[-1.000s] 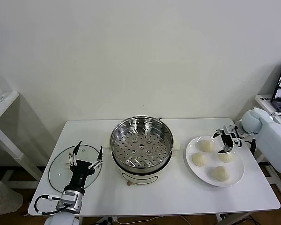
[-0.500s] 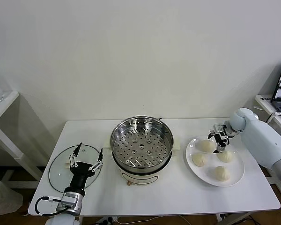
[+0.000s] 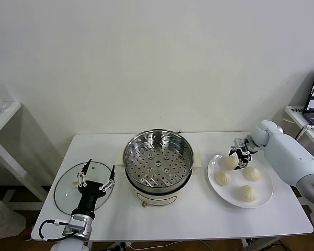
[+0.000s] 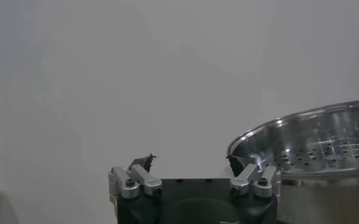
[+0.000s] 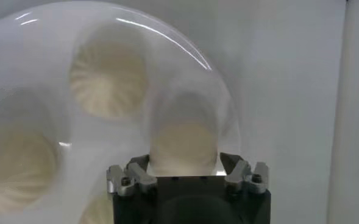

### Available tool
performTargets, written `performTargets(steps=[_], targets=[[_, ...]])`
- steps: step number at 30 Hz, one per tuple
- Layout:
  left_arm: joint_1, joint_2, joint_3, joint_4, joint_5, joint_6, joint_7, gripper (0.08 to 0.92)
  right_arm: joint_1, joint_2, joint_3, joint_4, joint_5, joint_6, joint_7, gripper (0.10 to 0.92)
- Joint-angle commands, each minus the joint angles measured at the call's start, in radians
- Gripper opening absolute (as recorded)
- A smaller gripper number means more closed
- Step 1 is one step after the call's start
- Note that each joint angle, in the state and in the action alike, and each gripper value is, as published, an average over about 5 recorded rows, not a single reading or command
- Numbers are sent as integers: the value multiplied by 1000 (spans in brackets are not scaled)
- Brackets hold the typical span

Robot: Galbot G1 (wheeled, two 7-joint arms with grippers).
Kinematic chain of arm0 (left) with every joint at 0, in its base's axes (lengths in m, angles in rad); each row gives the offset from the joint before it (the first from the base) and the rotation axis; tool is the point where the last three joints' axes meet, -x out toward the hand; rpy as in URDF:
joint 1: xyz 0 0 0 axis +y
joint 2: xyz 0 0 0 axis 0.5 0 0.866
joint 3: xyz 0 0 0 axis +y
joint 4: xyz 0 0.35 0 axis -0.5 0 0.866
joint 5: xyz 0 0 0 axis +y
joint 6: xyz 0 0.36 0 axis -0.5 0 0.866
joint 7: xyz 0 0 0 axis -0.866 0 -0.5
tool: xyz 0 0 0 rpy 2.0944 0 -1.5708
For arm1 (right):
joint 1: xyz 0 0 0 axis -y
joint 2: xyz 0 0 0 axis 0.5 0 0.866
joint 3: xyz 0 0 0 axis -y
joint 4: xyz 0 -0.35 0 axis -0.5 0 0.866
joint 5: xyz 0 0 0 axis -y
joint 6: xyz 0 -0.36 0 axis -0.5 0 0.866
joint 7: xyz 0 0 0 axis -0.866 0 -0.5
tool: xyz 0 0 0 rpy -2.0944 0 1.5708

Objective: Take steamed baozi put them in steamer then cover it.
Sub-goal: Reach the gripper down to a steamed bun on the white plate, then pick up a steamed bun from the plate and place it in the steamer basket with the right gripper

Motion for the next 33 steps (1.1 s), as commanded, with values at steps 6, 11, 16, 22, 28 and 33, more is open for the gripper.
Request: performTargets(steps=[6,11,16,22,28,33], targets=[[-4,-2,1,3,0,1,0,823,13,-9,-17,19,35,3,-5,686],[-3,-2,1,-1,1,2,-1,823,66,-98,-75,146,135,5,-33,677],[1,1,0,-13,0,7,-2,823,204,-230,-187,368,238,80,-79,671],[7,5,2,-29,-1,16,-1,823,489,-296,-433,625,321,237,-127,670],[15,9,-7,-37,-1,16,-1,823,769,-220,-611,745,334,338,-150,670],[21,9,-8,-40,-2,14,-1,823,852,-94,-711,780,342,374,-122,670]])
